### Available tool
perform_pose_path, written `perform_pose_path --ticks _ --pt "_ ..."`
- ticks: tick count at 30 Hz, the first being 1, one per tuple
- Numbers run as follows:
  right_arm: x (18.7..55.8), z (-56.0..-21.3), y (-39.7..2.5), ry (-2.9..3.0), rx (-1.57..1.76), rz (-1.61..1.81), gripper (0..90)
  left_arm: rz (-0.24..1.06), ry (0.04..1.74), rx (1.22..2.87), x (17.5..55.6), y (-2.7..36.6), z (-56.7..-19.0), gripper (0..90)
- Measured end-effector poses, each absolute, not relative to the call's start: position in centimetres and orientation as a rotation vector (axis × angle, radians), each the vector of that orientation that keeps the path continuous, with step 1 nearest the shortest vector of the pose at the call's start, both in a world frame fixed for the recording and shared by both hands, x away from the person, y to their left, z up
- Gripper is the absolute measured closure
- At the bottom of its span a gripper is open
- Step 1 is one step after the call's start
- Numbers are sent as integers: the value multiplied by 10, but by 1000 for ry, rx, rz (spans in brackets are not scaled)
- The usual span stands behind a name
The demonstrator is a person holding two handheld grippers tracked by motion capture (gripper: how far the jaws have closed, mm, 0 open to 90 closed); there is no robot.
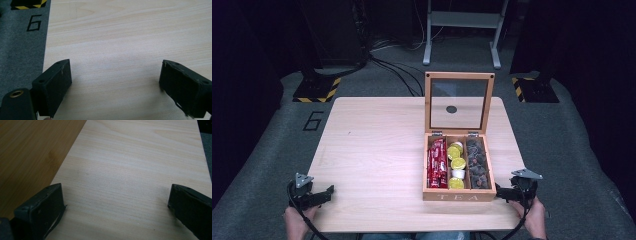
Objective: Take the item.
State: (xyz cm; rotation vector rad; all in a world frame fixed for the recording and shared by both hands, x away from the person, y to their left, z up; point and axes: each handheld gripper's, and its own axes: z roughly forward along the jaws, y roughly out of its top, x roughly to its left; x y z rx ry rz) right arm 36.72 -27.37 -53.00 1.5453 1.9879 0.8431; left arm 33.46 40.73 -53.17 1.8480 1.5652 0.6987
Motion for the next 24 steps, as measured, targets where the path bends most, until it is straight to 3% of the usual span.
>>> perform_pose_path --ticks 24 --pt "373 -530 -278 2054 1481 867 0 680 1554 1869 338 389 -520 107"
